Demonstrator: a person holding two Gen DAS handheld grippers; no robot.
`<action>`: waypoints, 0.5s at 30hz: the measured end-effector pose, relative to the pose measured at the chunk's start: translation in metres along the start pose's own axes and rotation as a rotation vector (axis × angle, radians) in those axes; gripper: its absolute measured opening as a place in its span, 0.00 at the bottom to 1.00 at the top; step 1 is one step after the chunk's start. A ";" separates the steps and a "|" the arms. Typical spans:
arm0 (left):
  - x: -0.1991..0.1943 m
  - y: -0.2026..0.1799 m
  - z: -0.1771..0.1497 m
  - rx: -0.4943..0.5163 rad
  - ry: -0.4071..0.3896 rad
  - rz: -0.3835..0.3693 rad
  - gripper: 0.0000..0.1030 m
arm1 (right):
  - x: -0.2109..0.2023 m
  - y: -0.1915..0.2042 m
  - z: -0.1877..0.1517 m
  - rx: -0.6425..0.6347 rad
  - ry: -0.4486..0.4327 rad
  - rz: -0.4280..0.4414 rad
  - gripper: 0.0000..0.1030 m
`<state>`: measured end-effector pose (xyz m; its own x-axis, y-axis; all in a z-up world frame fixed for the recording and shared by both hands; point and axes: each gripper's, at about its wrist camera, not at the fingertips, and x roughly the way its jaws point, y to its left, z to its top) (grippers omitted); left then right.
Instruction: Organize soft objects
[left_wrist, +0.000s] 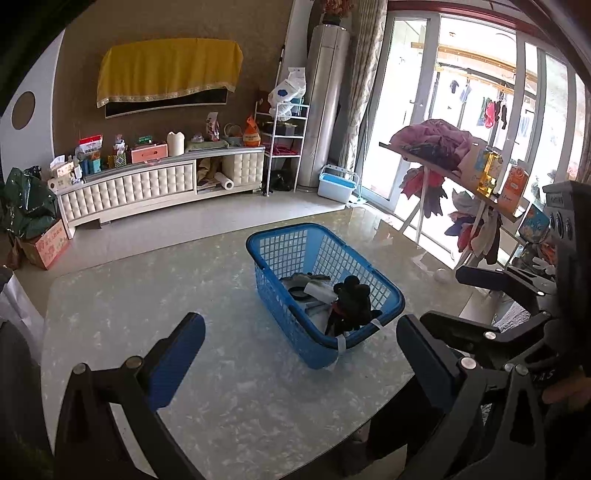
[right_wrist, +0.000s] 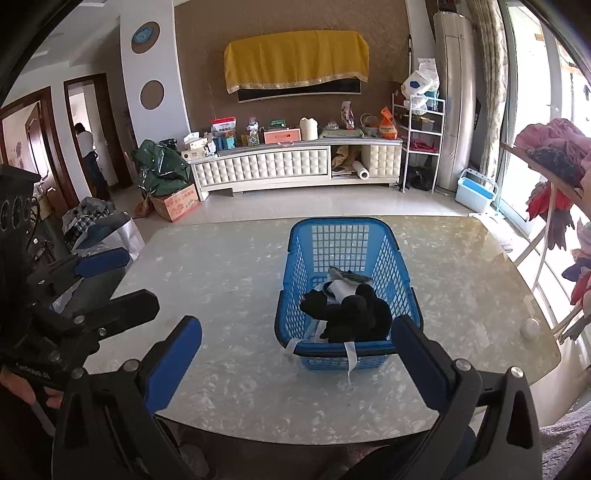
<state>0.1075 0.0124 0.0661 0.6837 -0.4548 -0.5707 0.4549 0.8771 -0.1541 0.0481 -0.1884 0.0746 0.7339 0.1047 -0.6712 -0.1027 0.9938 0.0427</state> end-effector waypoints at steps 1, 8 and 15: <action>-0.002 -0.001 -0.001 0.001 -0.004 0.001 1.00 | -0.001 -0.001 -0.001 -0.001 -0.001 -0.002 1.00; -0.007 -0.007 -0.005 0.003 -0.009 0.006 1.00 | 0.000 -0.001 -0.003 0.001 0.000 -0.010 1.00; -0.012 -0.011 -0.006 0.003 -0.018 0.029 1.00 | -0.007 0.001 -0.006 -0.002 -0.016 -0.016 1.00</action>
<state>0.0910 0.0093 0.0695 0.7070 -0.4318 -0.5601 0.4362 0.8896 -0.1352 0.0390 -0.1882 0.0745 0.7460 0.0897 -0.6598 -0.0924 0.9952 0.0308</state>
